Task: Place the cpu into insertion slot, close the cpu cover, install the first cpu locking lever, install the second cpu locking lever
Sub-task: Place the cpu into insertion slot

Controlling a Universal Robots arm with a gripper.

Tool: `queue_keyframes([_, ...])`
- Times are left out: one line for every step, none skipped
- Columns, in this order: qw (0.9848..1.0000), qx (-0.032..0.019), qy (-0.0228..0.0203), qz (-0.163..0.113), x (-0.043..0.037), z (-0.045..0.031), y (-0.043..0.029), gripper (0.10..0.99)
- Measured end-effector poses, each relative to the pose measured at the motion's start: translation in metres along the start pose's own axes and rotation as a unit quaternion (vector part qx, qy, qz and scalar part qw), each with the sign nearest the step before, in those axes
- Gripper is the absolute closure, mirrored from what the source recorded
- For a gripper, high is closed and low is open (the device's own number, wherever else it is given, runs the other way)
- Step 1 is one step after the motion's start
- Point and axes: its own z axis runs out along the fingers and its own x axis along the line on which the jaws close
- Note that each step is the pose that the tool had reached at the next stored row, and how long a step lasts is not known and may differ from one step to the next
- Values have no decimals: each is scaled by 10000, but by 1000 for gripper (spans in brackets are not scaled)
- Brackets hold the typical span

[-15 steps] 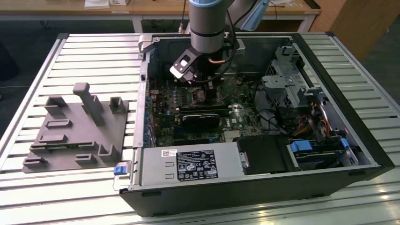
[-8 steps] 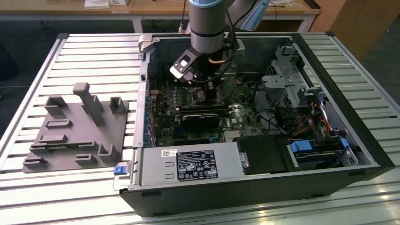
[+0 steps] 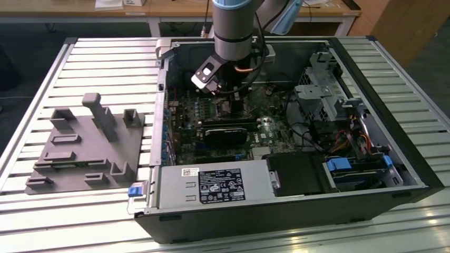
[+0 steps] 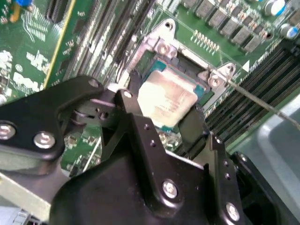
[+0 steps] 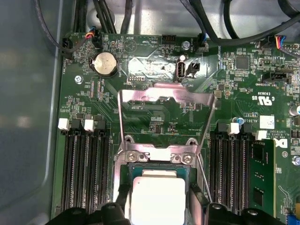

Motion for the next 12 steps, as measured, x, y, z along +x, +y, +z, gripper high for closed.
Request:
queue_keyframes([10000,2,-3,0,-1,-2,-1,478])
queue_keyframes([10000,3,-5,-1,-2,-4,-1,478])
queue_keyframes([10000,3,-5,0,-1,-4,-1,478])
queue_keyframes([10000,3,-5,0,1,-4,-1,478])
queue_keyframes([10000,3,-5,0,7,-4,-1,478])
queue_keyframes([10000,3,-6,0,12,-4,-1,478])
queue_keyframes([10000,3,-5,0,19,-4,-1,478])
queue_keyframes([10000,3,-5,0,25,-4,-1,478])
queue_keyframes([10000,3,-5,0,30,-4,-1,478])
queue_keyframes([10000,3,-5,0,33,-4,-1,478])
queue_keyframes([10000,3,-5,-1,34,-4,-1,478])
queue_keyframes([10000,3,-5,-1,35,-4,-1,478])
